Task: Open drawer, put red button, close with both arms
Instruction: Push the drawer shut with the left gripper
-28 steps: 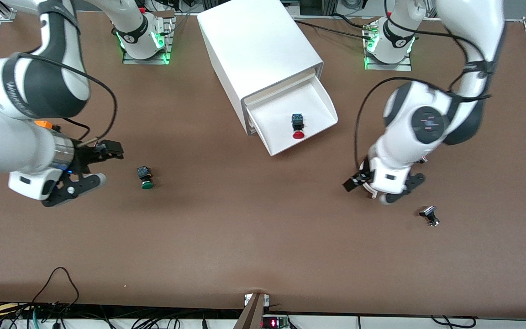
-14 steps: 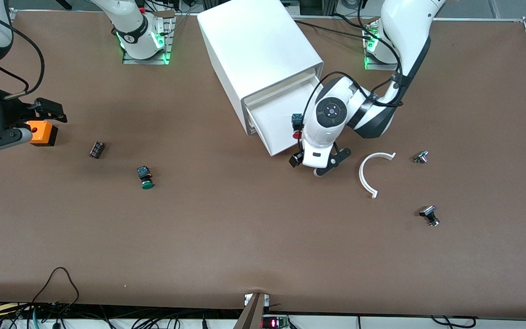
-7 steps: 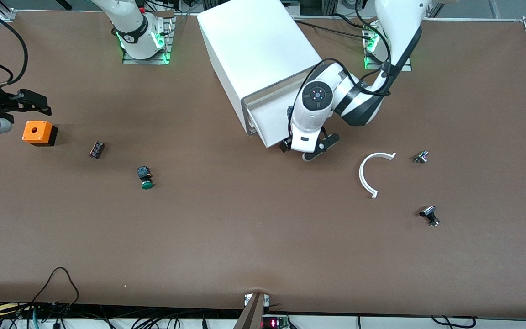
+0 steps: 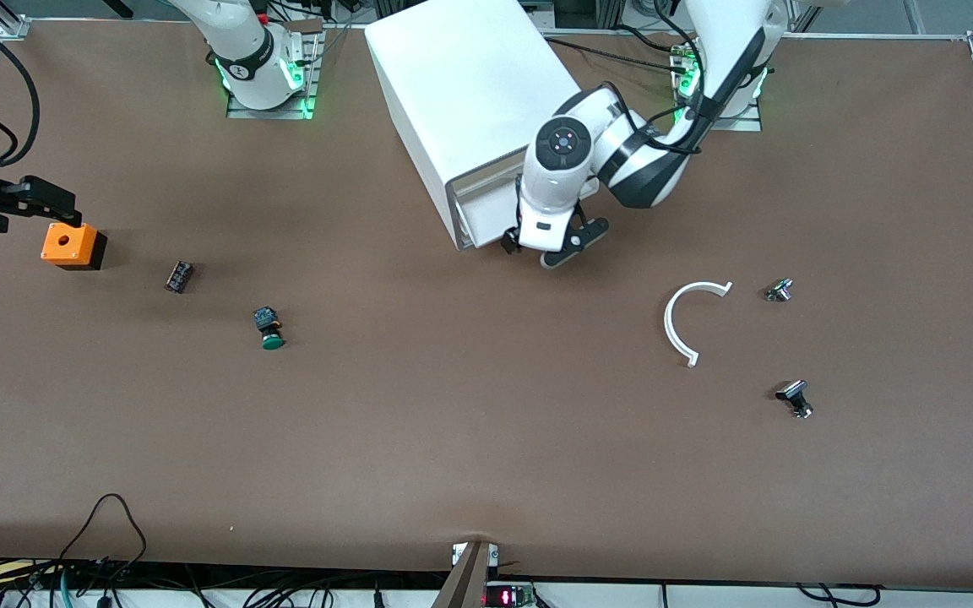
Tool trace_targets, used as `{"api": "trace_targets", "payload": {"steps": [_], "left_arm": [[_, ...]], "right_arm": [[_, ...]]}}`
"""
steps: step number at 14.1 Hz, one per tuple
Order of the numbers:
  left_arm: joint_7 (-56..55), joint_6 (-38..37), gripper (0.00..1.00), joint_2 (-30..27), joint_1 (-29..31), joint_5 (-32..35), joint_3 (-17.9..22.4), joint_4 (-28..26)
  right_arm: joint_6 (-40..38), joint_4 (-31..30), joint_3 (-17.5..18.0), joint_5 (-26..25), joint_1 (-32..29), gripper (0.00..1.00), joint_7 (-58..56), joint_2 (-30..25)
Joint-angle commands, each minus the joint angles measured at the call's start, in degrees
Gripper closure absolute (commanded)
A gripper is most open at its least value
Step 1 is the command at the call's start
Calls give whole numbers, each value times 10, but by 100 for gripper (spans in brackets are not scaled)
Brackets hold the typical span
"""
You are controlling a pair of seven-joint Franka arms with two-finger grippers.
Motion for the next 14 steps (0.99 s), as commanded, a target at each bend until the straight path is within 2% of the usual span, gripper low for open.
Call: {"api": "trace_targets", "payload": {"steps": [1, 10, 12, 14], "left_arm": [[-36, 0, 0, -22, -28, 11, -1, -19], [-53, -3, 0, -30, -33, 11, -28, -31], [-40, -2, 0, -28, -16, 11, -24, -26], [18, -1, 0, -27, 15, 11, -19, -23]], "right_arm": [[8, -13, 10, -3, -12, 0, 13, -17], [6, -13, 13, -2, -11, 0, 10, -21], [5, -13, 13, -3, -11, 0, 9, -21], [7, -13, 13, -2, -11, 0, 1, -21]]}}
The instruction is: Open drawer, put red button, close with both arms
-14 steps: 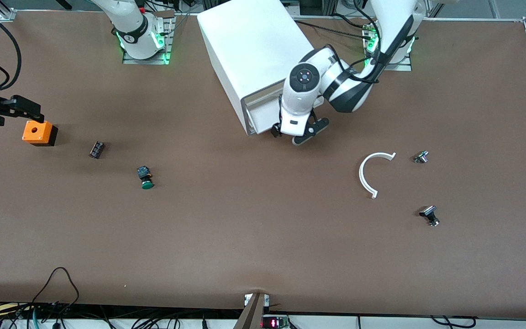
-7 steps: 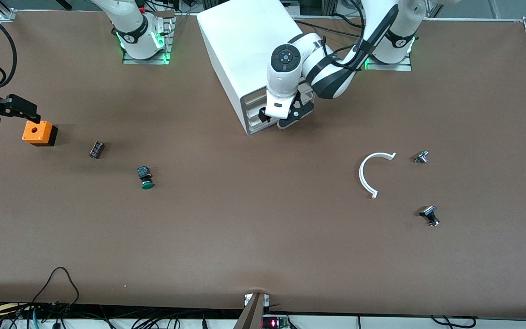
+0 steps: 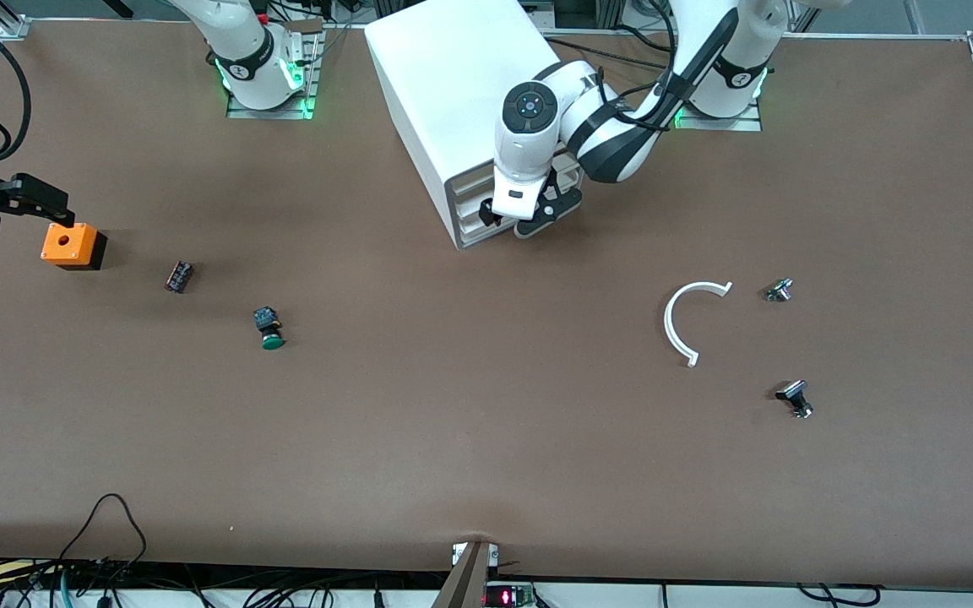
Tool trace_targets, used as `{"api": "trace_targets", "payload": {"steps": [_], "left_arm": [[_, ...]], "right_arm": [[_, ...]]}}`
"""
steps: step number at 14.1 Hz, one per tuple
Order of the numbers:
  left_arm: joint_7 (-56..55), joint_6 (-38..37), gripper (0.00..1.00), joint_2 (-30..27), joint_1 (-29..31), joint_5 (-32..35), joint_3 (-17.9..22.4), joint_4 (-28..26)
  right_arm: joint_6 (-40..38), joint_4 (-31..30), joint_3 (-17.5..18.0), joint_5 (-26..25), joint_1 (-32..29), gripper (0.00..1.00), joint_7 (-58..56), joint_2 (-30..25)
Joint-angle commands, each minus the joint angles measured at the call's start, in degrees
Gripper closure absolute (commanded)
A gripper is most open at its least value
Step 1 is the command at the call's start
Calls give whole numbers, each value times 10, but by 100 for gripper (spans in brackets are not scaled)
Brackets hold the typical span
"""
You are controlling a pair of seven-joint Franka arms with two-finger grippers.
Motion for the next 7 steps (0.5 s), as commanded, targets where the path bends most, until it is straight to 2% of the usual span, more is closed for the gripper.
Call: {"api": "trace_targets", "payload": {"steps": [1, 4, 7], "left_arm": [[73, 0, 0, -18, 54, 11, -2, -12], [168, -5, 0, -19, 116, 10, -2, 5], [249, -29, 0, -45, 179, 13, -2, 19]], "right_arm": [[6, -13, 10, -2, -8, 0, -1, -14], [21, -12, 10, -1, -8, 0, 0, -15], [29, -12, 10, -4, -8, 0, -1, -16]]}}
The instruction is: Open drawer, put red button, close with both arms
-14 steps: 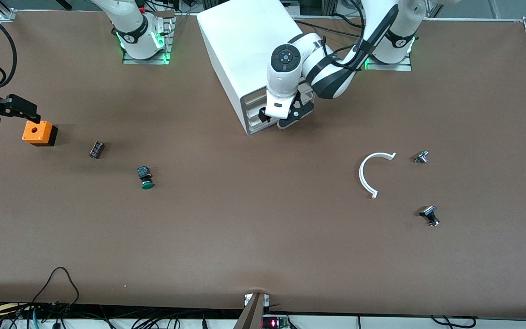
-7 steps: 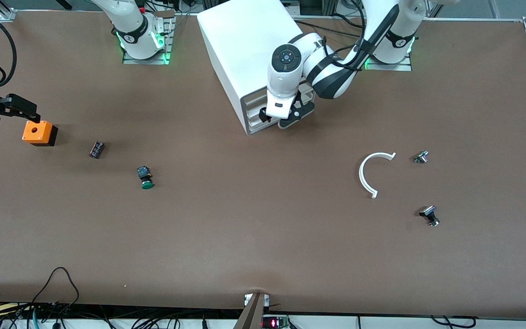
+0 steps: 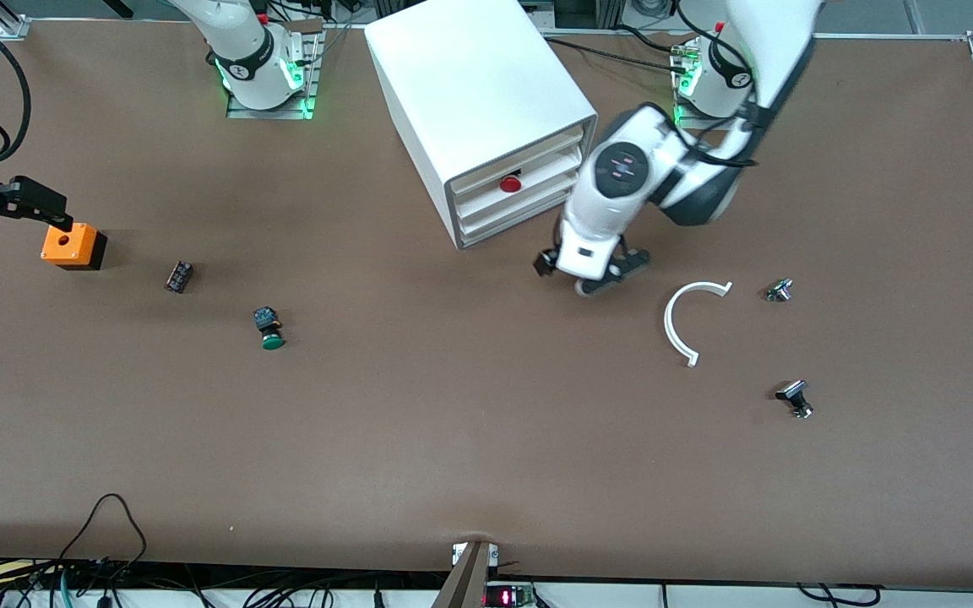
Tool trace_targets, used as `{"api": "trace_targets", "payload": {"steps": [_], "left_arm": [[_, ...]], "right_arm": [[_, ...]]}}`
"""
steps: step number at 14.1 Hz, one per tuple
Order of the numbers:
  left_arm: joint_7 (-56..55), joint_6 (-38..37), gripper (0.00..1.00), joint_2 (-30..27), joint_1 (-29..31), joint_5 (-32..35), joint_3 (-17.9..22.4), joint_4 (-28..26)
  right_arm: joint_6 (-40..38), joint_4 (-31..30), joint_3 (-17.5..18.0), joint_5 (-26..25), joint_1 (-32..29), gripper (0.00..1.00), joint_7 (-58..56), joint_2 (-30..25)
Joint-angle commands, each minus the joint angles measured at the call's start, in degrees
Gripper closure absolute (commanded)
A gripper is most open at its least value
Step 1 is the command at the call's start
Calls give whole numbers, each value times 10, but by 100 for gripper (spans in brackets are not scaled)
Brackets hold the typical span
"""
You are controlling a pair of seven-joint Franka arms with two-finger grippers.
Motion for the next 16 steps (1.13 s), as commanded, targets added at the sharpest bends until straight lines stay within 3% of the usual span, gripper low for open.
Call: {"api": "trace_targets", "payload": {"steps": [1, 4, 6, 9, 12, 14, 16], "left_arm": [[61, -34, 0, -48, 48, 12, -7, 4], [82, -69, 0, -101, 97, 12, -9, 5], [160, -113, 0, -151, 132, 9, -8, 6], [253, -247, 0, -200, 168, 8, 9, 75], [366, -358, 0, -224, 181, 2, 60, 143], [429, -394, 0, -236, 181, -47, 125, 164], [472, -399, 0, -248, 181, -62, 164, 165]], "right_arm": [[13, -13, 9, -4, -8, 0, -1, -16], [13, -13, 9, -3, -8, 0, -1, -16], [14, -13, 9, -2, -8, 0, -7, -16], [17, -13, 7, -2, -8, 0, -10, -16], [26, -13, 5, -2, -8, 0, -10, -16], [28, -13, 5, -2, -9, 0, -15, -15], [27, -13, 5, -2, -8, 0, -19, -16]]}}
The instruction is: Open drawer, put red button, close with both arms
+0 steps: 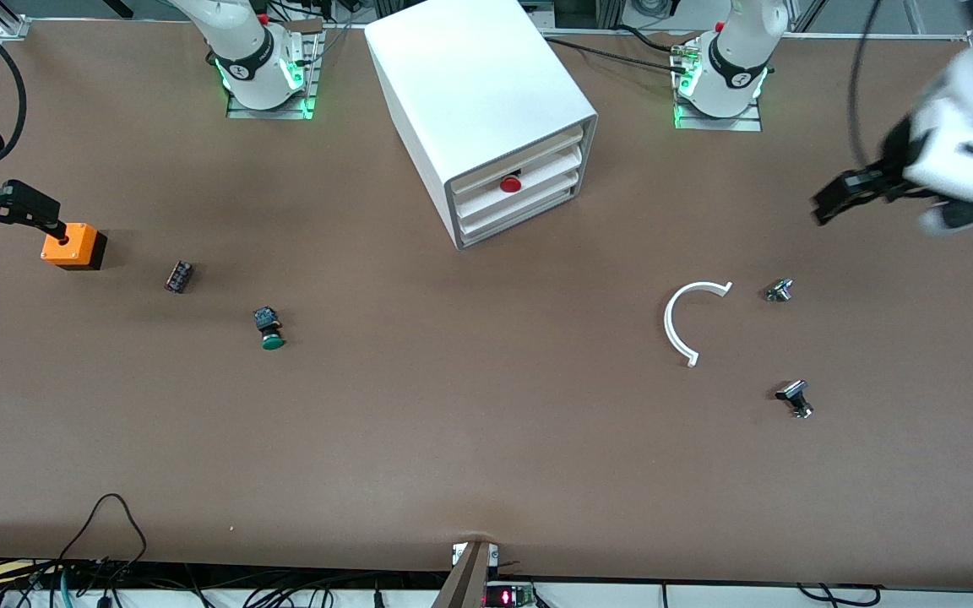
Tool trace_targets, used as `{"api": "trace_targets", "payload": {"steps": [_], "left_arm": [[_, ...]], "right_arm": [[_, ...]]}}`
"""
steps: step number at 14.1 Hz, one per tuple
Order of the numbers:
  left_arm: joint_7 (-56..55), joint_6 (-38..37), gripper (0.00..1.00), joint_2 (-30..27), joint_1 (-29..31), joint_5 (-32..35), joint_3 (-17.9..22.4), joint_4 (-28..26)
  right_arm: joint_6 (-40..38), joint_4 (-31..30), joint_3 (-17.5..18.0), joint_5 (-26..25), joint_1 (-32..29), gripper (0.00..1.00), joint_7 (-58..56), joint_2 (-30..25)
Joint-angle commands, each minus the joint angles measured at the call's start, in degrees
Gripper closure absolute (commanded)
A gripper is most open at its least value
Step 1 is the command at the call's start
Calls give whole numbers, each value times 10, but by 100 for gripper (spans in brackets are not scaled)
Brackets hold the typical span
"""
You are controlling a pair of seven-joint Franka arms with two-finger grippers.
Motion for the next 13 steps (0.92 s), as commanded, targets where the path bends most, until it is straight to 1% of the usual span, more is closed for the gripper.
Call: {"api": "trace_targets", "payload": {"steps": [1, 4, 13], "left_arm": [[52, -16, 0, -8, -1, -19, 40, 7], [49, -40, 0, -9, -2, -17, 53, 5], [52, -30, 0, -1, 1, -14, 52, 9]], "right_arm": [[5, -13, 5, -2, -6, 0, -12, -15], [4, -13, 5, -2, -6, 0, -16, -15], [-3, -13, 8, 0, -6, 0, -40, -15]]}}
